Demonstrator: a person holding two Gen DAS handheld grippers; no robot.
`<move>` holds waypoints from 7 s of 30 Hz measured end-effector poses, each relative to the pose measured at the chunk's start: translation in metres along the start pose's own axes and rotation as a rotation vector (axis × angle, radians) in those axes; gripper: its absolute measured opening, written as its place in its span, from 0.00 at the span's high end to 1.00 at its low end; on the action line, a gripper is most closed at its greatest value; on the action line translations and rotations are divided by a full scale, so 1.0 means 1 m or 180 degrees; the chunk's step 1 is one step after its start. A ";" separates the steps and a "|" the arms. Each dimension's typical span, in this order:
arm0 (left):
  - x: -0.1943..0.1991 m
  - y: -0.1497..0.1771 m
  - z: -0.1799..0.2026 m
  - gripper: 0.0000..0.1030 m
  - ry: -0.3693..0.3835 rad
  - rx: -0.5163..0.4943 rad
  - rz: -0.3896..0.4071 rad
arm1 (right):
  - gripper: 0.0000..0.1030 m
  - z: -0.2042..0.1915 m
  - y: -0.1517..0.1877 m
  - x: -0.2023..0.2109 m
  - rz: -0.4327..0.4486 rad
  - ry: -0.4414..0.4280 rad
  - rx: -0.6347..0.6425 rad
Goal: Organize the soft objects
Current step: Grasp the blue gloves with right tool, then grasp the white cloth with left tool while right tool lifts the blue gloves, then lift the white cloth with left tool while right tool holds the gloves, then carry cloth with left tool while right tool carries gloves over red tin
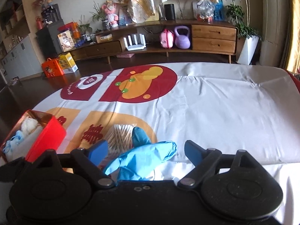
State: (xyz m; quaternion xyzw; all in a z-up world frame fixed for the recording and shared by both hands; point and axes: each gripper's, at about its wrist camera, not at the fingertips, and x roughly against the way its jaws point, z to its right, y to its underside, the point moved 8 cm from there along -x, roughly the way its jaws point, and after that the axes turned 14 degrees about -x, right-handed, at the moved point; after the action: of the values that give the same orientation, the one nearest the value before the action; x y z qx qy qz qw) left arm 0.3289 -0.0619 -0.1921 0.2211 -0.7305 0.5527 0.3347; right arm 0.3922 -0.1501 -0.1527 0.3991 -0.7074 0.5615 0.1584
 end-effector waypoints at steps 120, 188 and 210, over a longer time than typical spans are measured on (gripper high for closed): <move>-0.038 -0.022 0.058 0.79 0.0538 -0.0456 0.0003 | 1.00 0.046 0.057 0.049 -0.0126 -0.0061 0.0134; 0.194 0.010 -0.253 0.89 -0.0574 0.0730 0.0481 | 0.99 -0.264 0.022 0.076 0.0031 -0.0902 0.1119; 0.090 0.049 -0.264 0.89 -0.0269 0.0861 0.0048 | 0.99 -0.267 0.066 -0.036 -0.0563 -0.0771 0.0962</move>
State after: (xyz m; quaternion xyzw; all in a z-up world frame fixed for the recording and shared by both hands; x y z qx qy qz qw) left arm 0.2986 0.2084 -0.1154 0.2817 -0.6644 0.6388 0.2666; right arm 0.3063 0.1128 -0.1357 0.5434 -0.5913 0.5930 0.0593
